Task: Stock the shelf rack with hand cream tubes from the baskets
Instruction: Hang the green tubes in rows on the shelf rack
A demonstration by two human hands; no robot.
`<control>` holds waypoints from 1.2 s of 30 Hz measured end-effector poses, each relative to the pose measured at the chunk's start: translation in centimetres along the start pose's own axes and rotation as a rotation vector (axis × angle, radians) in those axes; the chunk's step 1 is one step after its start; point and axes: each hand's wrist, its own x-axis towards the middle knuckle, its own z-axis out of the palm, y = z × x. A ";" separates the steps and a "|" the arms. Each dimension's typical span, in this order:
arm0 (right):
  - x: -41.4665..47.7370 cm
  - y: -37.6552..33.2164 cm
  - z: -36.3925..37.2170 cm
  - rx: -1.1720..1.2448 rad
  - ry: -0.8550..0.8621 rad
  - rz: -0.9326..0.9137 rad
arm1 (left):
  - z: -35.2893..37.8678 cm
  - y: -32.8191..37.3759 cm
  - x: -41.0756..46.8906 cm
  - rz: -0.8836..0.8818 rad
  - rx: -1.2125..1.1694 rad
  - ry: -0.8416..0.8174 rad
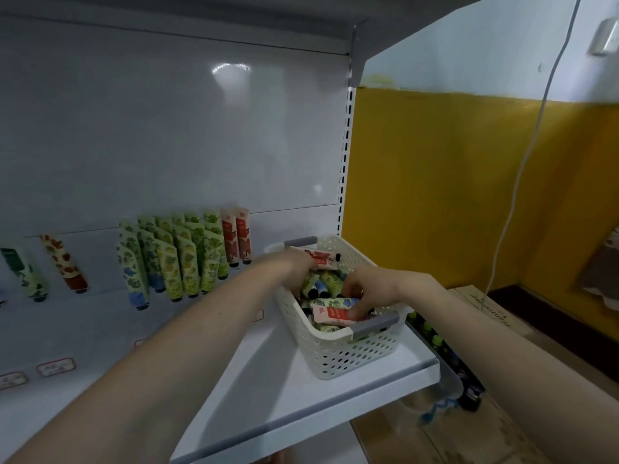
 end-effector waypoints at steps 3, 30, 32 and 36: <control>0.4 0.3 0.0 -0.005 -0.023 0.005 | -0.5 -0.2 0.9 0.044 0.022 -0.051; -2.5 -0.6 -2.1 0.086 0.171 -0.032 | -0.2 -2.0 -2.7 0.024 -0.960 0.802; -3.0 -1.1 -2.6 0.170 0.267 -0.046 | -1.0 -2.4 -4.1 -0.034 -1.204 0.970; -4.0 -3.6 -2.9 0.476 0.500 -0.122 | -2.1 -2.8 -8.4 -0.143 -1.591 1.102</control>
